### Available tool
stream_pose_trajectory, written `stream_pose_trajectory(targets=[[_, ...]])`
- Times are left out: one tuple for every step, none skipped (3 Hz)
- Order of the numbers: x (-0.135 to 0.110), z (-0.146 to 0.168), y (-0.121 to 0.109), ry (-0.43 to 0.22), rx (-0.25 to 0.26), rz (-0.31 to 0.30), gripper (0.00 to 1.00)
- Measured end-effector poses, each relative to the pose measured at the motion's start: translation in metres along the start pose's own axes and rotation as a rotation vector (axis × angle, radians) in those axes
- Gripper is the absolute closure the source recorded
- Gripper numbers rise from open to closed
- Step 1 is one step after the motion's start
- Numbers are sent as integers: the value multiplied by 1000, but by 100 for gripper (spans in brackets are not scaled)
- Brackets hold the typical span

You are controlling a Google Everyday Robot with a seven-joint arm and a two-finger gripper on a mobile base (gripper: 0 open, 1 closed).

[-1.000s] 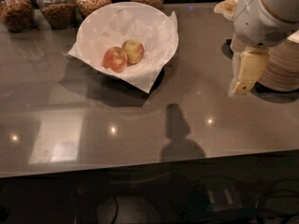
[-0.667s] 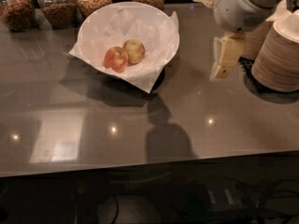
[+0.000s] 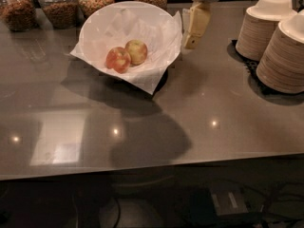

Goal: Pick apple from white bowl

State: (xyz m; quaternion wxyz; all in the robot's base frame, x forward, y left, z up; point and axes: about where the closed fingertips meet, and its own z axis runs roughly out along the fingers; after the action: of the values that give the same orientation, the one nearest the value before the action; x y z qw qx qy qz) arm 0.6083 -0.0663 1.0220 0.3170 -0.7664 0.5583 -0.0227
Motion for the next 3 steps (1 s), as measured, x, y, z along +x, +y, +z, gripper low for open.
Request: stream_pose_trajectory(targets=[[-23,40,-29,-87,-67,-6,0],[-23,40,-29,-87,-67,-6,0],[-24,56,-33,-126,-61,-19,0]])
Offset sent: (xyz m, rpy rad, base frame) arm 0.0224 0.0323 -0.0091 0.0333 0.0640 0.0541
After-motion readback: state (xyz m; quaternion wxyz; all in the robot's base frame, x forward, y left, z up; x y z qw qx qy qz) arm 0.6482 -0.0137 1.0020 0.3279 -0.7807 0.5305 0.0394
